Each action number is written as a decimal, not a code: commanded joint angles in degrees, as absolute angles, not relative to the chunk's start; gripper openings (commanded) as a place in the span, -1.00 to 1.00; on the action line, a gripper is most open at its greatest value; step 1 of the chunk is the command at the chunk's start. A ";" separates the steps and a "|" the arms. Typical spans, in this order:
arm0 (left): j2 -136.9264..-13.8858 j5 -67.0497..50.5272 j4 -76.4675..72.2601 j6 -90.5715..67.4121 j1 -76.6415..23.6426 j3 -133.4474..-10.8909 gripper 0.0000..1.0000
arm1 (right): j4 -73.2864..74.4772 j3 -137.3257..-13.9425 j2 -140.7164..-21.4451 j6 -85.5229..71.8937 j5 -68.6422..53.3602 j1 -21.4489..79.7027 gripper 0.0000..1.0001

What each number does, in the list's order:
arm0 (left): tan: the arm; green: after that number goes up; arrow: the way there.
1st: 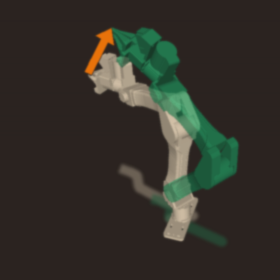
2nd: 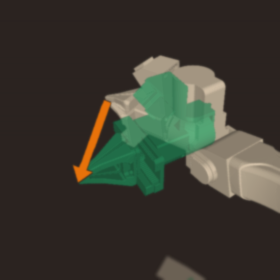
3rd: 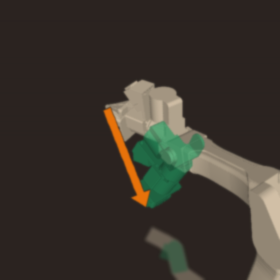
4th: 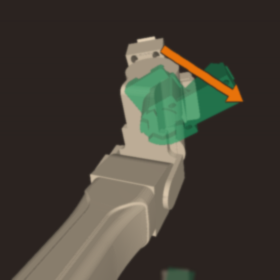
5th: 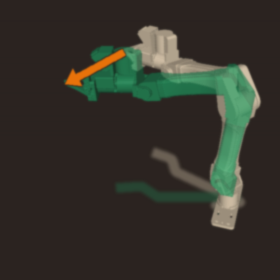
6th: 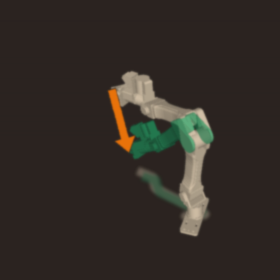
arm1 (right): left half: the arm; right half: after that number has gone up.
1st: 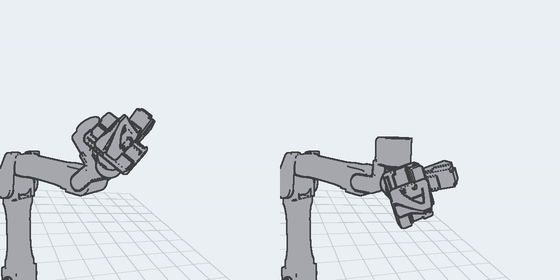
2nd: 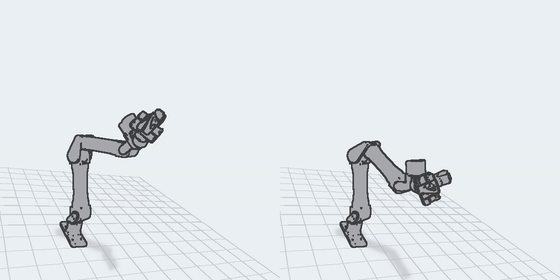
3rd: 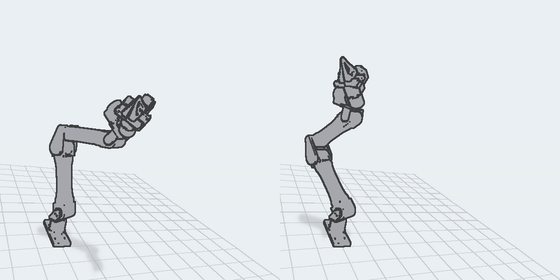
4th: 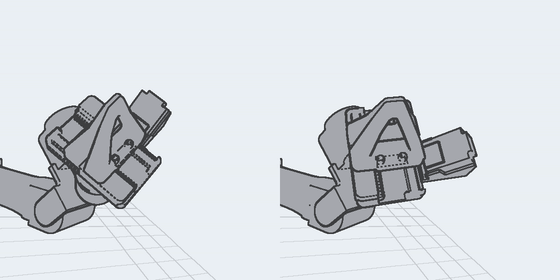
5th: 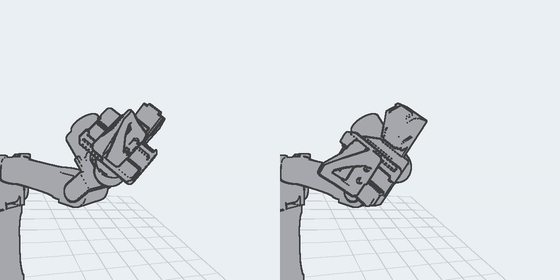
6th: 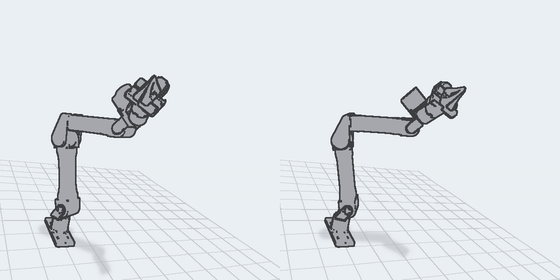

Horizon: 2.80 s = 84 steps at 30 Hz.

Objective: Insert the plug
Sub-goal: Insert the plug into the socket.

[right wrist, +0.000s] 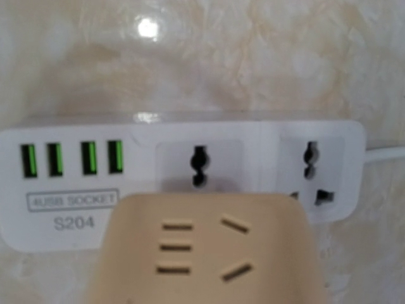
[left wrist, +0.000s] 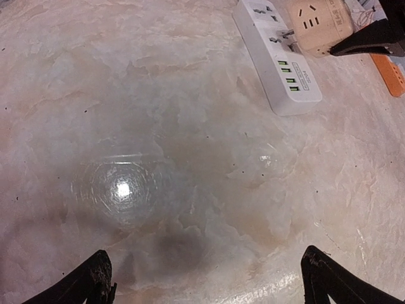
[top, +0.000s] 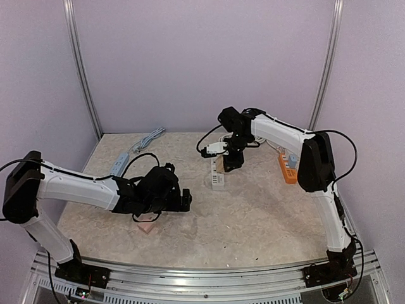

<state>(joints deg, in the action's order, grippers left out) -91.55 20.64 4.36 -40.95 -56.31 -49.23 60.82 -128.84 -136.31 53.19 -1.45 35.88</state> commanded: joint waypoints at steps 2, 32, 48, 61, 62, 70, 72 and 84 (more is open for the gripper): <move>-88.82 22.06 7.78 -42.16 -57.33 -50.69 0.98 | 62.00 -129.81 -137.72 54.79 -2.22 35.87 -1.00; -83.69 24.14 11.47 -45.03 -59.41 -48.24 0.98 | 67.72 -122.27 -136.28 51.46 -7.42 36.20 -1.00; -78.97 24.94 10.05 -45.09 -59.40 -44.45 0.98 | 71.21 -114.83 -130.49 39.98 -7.33 39.98 -1.00; -78.73 27.98 15.02 -46.12 -59.39 -45.65 0.98 | 72.70 -119.06 -135.89 38.06 -0.46 42.43 -1.00; -78.82 28.09 14.98 -46.21 -59.36 -45.51 0.98 | 72.91 -119.43 -136.70 37.82 0.13 42.81 -1.00; -78.07 28.22 14.88 -45.67 -59.41 -45.00 0.98 | 73.74 -123.77 -141.62 37.94 4.71 45.02 -0.95; -77.80 28.15 15.32 -45.62 -59.41 -44.99 0.98 | 73.55 -124.29 -142.21 38.21 5.77 45.65 -0.94; -76.53 27.34 15.13 -45.97 -59.41 -44.61 0.98 | 70.48 -127.54 -146.16 37.87 14.99 48.53 -0.61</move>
<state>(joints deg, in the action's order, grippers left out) -77.12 27.29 14.63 -45.93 -59.02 -44.93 72.01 -130.32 -137.53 38.39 16.32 47.97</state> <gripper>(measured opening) 0.990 0.565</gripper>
